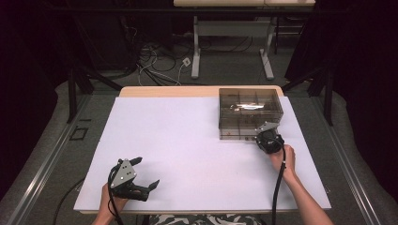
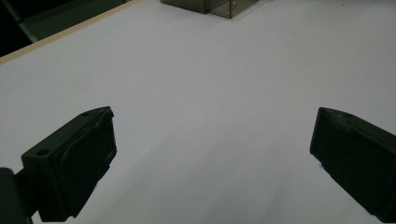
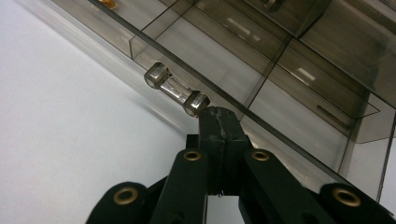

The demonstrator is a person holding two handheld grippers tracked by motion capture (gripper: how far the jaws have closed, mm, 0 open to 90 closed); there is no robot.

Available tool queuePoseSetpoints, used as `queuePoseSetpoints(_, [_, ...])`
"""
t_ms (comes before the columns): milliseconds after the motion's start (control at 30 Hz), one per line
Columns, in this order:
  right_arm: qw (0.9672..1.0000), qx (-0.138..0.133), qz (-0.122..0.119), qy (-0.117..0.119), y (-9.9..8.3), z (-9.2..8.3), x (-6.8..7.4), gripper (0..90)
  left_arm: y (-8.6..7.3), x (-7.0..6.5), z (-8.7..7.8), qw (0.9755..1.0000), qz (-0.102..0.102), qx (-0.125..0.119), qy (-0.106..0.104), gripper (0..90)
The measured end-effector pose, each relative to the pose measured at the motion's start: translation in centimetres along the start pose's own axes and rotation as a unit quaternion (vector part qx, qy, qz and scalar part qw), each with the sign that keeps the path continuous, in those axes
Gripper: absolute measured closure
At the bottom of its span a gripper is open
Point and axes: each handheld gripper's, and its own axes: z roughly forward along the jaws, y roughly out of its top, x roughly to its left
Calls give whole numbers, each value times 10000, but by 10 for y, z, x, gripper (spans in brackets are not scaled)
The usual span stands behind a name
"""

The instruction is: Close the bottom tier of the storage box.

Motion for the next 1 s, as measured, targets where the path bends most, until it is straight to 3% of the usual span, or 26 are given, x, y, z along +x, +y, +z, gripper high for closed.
queuePoseSetpoints(433, [9999, 35, -72, -95, 4, 3, 0, 900, 0, 0, -1, 10000, 8, 19, -7, 3])
queuePoseSetpoints(1000, [9999, 9, 39, -130, 12, 9, -3, 900, 0, 1, -1, 10000, 28, 19, 18, 2])
